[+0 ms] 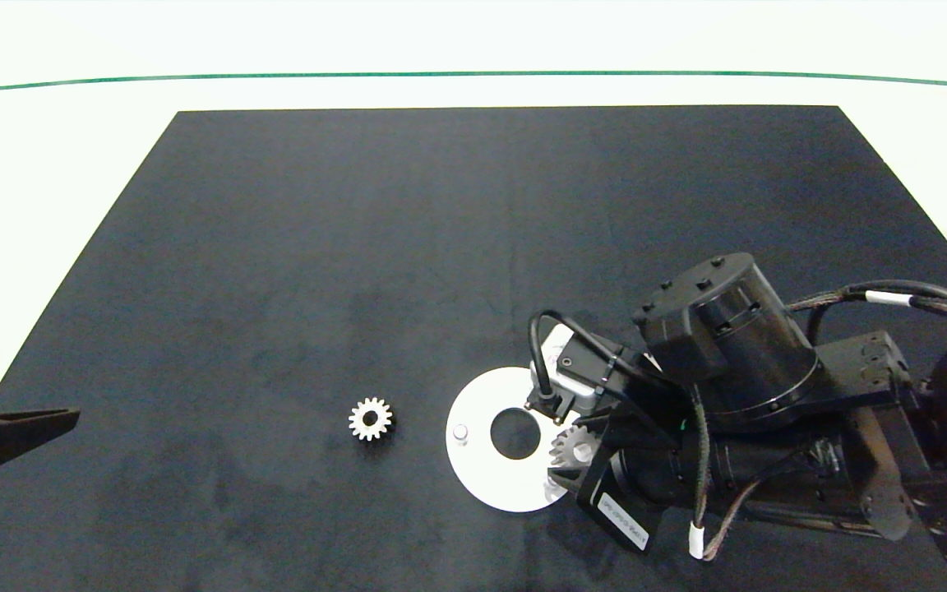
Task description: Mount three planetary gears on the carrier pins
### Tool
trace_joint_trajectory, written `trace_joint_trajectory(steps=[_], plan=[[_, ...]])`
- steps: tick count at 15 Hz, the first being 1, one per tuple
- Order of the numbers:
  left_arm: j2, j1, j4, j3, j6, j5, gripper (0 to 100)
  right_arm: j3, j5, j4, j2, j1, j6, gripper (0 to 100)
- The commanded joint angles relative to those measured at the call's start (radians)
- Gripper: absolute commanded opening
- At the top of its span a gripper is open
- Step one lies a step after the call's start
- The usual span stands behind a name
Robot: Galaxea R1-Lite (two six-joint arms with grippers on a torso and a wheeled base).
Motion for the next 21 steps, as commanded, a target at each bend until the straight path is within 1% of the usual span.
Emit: trace_joint_trajectory(steps=[1, 3, 7, 9, 12, 21], plan=[[-0.007, -0.002, 0.015, -0.001, 0.009, 0.0, 100, -0.008, -0.001, 0.009, 0.033, 0.012, 0.001, 22], [-0.009, -0.001, 0.015, -0.001, 0.009, 0.0, 100, -0.006, -0.003, 0.021, 0.035, 0.022, 0.003, 22], [-0.009, -0.002, 0.015, 0.0, 0.009, 0.0, 100, 0.003, -0.006, 0.021, 0.038, 0.027, 0.003, 22], [-0.009, 0.001, 0.015, 0.0, 0.009, 0.0, 100, 0.001, -0.023, 0.021, 0.044, 0.025, 0.004, 22], [-0.012, 0.002, 0.015, 0.0, 0.017, 0.002, 100, -0.011, -0.024, 0.019, 0.062, 0.024, 0.004, 22], [-0.012, 0.002, 0.015, 0.0, 0.017, 0.002, 100, -0.015, -0.024, 0.016, 0.075, 0.03, 0.004, 22]])
